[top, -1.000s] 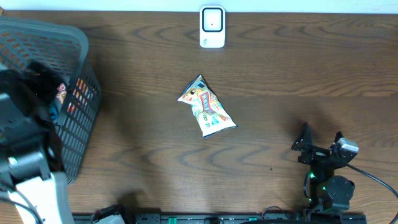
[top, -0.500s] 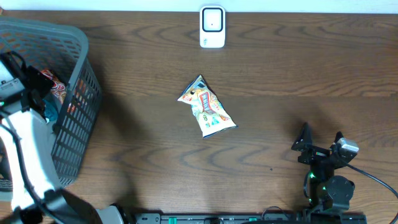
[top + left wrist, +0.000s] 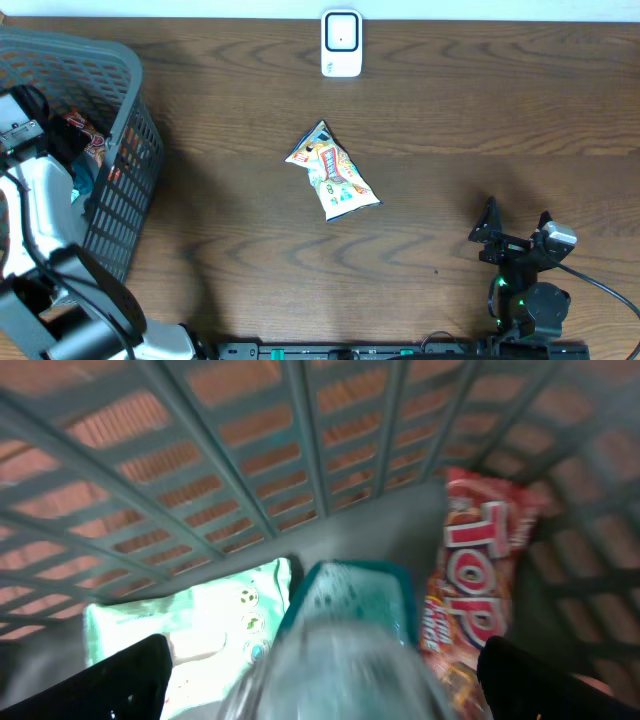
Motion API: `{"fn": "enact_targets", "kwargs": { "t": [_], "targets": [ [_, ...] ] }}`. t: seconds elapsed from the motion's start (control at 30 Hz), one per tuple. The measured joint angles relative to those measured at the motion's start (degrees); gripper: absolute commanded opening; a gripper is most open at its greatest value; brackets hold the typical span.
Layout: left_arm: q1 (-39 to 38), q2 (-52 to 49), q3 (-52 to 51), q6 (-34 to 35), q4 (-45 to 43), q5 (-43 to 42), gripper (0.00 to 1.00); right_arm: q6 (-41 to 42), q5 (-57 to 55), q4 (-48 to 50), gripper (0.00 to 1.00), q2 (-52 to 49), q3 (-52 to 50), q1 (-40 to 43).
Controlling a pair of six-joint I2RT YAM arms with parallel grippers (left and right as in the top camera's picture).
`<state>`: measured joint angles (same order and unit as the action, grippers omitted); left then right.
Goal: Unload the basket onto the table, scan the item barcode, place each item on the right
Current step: 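Reach the left gripper back into the basket and grasp the mouthwash bottle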
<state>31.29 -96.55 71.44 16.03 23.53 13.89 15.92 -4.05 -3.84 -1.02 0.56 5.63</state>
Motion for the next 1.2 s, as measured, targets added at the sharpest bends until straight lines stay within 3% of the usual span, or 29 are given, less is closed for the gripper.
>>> {"fn": "enact_targets", "kwargs": {
  "t": [0.07, 0.2, 0.33, 0.8, 1.2],
  "targets": [
    [0.24, -1.79, 0.0, 0.02, -0.66, 0.07, 0.89, 0.0, -0.02, 0.0, 0.99, 0.0, 0.0, 0.0],
    [0.35, -2.8, -0.02, -0.22, -2.21, -0.02, 0.51, 0.0, 0.0, 0.0, 0.99, 0.0, 0.0, 0.0],
    [0.33, -2.78, -0.02, -0.63, -3.61, 0.0, 0.31, 0.0, 0.0, 0.0, 0.99, 0.0, 0.0, 0.0],
    [0.33, 0.35, -0.72, -0.87, -2.47, -0.22, 0.25, 0.0, 0.0, 0.0, 0.99, 0.0, 0.0, 0.0],
    [0.09, 28.17, -1.16, 2.75, 0.68, -3.37, 0.25, 0.0, 0.0, 0.0, 0.99, 0.0, 0.0, 0.0]
  ]
}}
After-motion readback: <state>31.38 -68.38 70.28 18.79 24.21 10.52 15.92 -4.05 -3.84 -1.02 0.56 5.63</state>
